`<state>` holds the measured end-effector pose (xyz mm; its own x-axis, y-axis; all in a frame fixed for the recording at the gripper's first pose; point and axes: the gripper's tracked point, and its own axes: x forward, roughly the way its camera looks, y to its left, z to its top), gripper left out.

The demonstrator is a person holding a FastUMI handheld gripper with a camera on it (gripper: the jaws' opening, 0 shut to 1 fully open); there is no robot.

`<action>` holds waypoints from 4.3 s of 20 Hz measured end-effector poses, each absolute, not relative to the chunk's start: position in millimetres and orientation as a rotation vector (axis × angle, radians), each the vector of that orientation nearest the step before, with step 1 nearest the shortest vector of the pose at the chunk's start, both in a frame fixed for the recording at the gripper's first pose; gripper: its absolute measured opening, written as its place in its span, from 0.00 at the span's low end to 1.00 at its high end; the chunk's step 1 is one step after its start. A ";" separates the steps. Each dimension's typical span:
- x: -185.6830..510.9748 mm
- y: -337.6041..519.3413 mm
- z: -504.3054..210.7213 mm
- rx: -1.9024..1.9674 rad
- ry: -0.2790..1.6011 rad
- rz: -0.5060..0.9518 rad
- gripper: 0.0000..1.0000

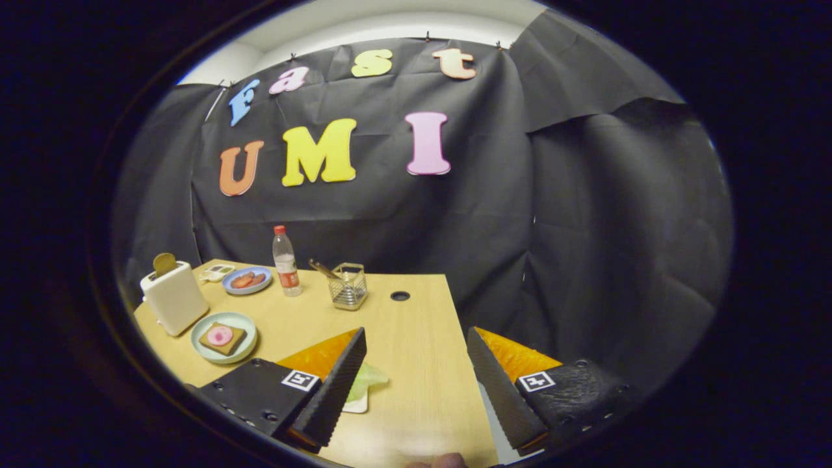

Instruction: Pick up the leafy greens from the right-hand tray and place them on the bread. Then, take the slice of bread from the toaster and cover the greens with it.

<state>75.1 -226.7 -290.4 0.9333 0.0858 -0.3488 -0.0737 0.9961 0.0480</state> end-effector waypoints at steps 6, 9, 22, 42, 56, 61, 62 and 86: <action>98.6 -215.7 -385.6 0.114 0.548 0.107 0.96; 107.1 -177.9 -419.4 0.218 0.659 0.168 0.96; 132.8 -137.2 -451.5 0.178 0.749 0.216 0.67; 118.7 -76.4 -284.7 0.182 0.548 0.202 0.00; 83.7 200.0 -231.5 0.187 0.521 0.375 0.00; 76.1 279.1 -259.4 0.242 0.556 0.410 0.00; 75.4 287.5 -264.7 0.252 0.563 0.411 0.00; 83.4 163.2 -361.8 0.217 0.712 0.235 0.62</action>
